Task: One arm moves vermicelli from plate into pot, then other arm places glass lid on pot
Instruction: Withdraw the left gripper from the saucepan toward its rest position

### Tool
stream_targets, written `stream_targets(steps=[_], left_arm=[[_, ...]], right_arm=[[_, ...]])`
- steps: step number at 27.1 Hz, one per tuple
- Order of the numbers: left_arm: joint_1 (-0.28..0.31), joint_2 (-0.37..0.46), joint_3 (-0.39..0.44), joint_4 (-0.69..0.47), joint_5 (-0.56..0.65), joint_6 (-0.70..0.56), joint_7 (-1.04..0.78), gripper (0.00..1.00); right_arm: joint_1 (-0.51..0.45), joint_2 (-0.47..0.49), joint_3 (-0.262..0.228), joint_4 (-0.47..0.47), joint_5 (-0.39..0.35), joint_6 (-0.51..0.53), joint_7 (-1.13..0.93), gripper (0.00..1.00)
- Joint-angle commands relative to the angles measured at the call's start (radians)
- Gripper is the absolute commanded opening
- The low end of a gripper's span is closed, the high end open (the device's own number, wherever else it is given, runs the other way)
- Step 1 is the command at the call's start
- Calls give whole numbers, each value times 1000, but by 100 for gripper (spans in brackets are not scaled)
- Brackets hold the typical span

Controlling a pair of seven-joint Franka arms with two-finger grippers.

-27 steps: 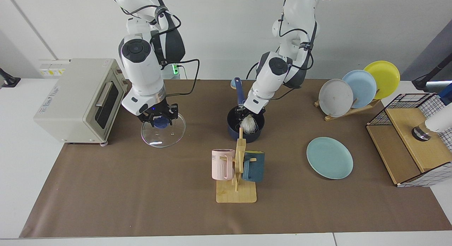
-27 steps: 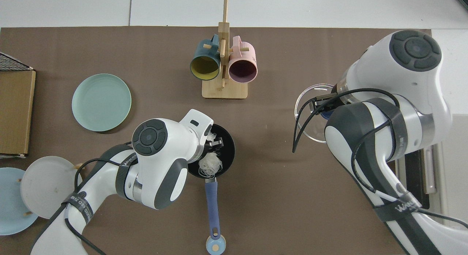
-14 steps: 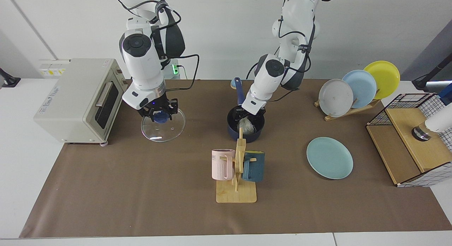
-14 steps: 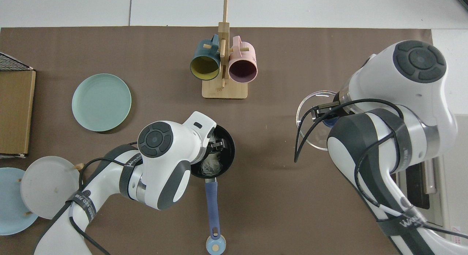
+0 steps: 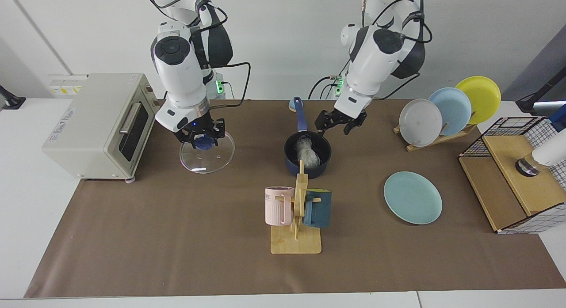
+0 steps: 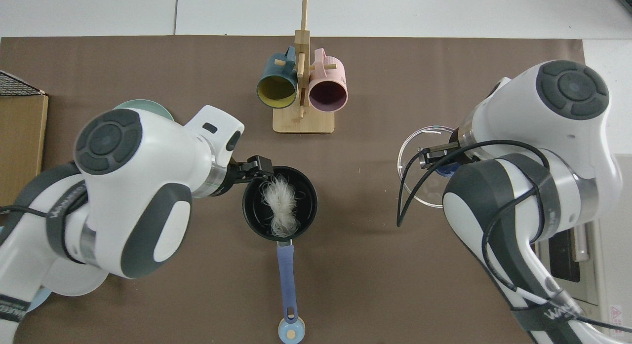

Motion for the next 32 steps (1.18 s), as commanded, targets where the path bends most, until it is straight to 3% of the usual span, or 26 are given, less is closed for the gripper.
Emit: stream_targets(steps=[1,5,12,17,20,26,32], left_arm=[[-7,-73,126,48,17,-146,139,100],[-1,-120,212,48,53,-198,252,100],[23,-121,300,96,124,-252,403,100],[83,-112,314,114,127,-254,512,100],[89,-107,331,125,170,-250,578,100],[88,-84,338,113,175,-224,599,100],[88,-83,338,113,187,-227,599,100]], right_arm=[[-18,-31,89,-22,33,17,36,0],[-18,-23,166,-22,30,37,142,0],[-11,24,293,-17,4,116,333,0],[-14,125,427,15,-155,139,559,0],[-16,205,500,42,-256,132,691,0],[-5,312,582,107,-378,121,840,0],[5,345,617,134,-407,104,881,0]])
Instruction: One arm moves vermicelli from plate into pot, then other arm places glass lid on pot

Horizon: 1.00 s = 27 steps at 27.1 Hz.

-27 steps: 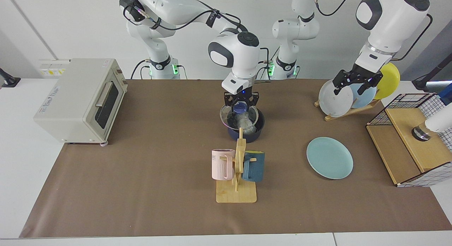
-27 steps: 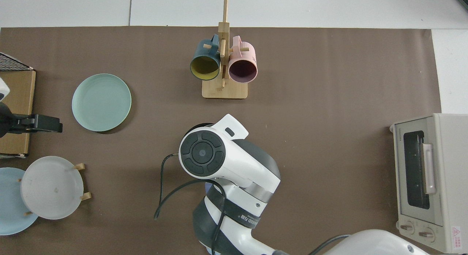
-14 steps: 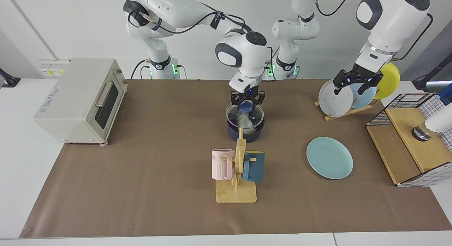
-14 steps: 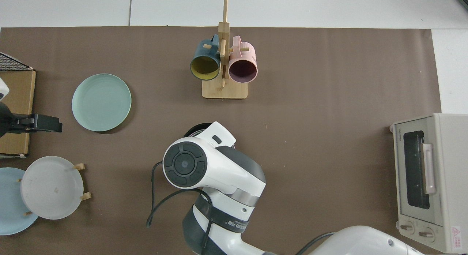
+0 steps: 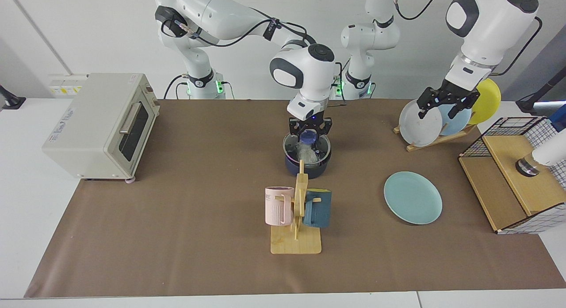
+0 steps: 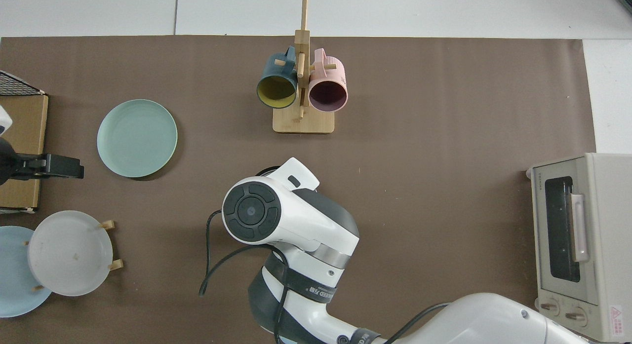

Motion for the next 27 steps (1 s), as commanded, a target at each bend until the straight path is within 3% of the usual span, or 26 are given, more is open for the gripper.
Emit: stream_targets(steps=[1,27], left_arm=[[-5,8,2,16,22,-2,0,100],[-5,8,1,18,18,0,-3,100]], right_arm=[[-10,18,24,19,-29,-17,32,0],[6,53,26,21,-31,6,16,0]])
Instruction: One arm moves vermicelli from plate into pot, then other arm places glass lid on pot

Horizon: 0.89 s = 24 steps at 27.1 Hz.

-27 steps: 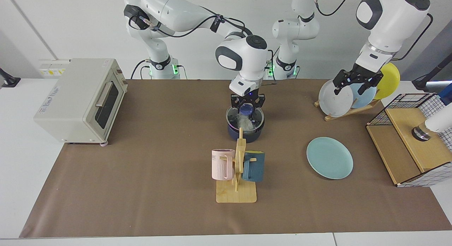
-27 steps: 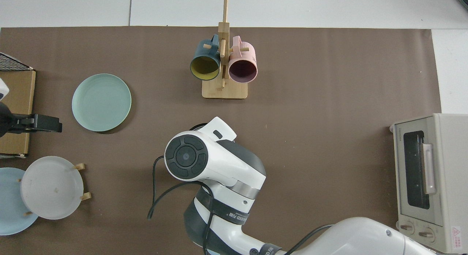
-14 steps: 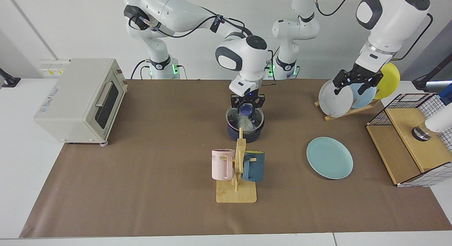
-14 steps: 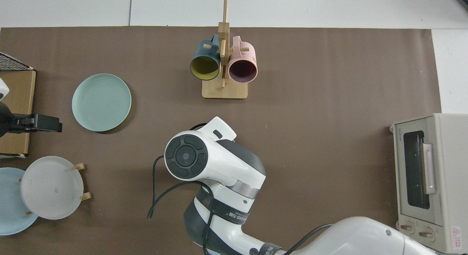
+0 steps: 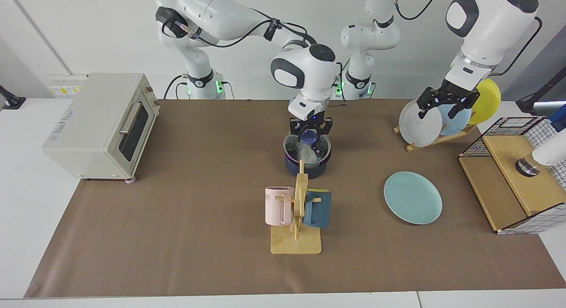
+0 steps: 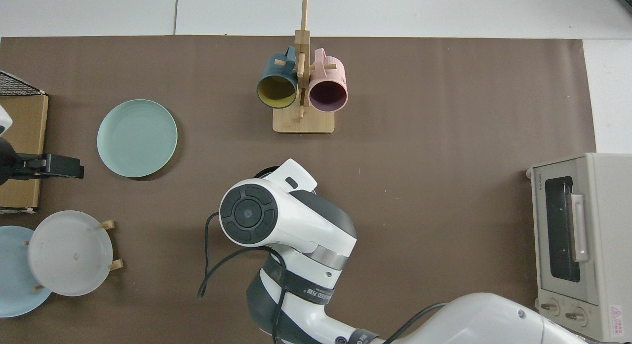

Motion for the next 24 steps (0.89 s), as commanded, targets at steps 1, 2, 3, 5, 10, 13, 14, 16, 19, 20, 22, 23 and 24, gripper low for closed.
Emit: stream_targets(steps=[1,2,3,5,10,13,14,16,19,20,22,23,24], left_arm=[[-5,8,1,18,18,0,-3,100],[-5,8,1,18,18,0,-3,100],[-5,8,1,18,18,0,-3,100],[-5,10,1,18,16,0,-4,100],[-6,10,1,18,16,0,-4,100],[-6,10,1,18,16,0,-4,100],[-6,10,1,18,16,0,-4,100],[-6,10,1,18,15,0,-4,100],[-6,10,1,18,13,1,-4,100],[-6,10,1,18,13,3,-4,100],[-6,10,1,18,13,3,-6,100],[-6,10,1,18,13,3,-6,100],[-6,10,1,18,13,4,-6,100]], right_arm=[[-1,47,21,17,-21,8,13,0],[0,47,21,17,-23,8,13,0],[0,47,21,17,-27,8,13,0],[-1,51,21,17,-36,8,13,0],[-8,56,19,17,-47,9,-5,0],[-8,60,19,20,-49,15,-5,0],[-8,60,19,20,-50,15,-5,0],[-9,60,19,20,-56,15,-5,0],[-9,60,19,20,-61,15,-5,0],[-9,60,19,20,-67,15,-5,0],[-9,60,19,20,-82,15,-5,0],[-9,60,19,22,-87,14,-5,0],[-9,60,19,23,-87,15,-5,0]])
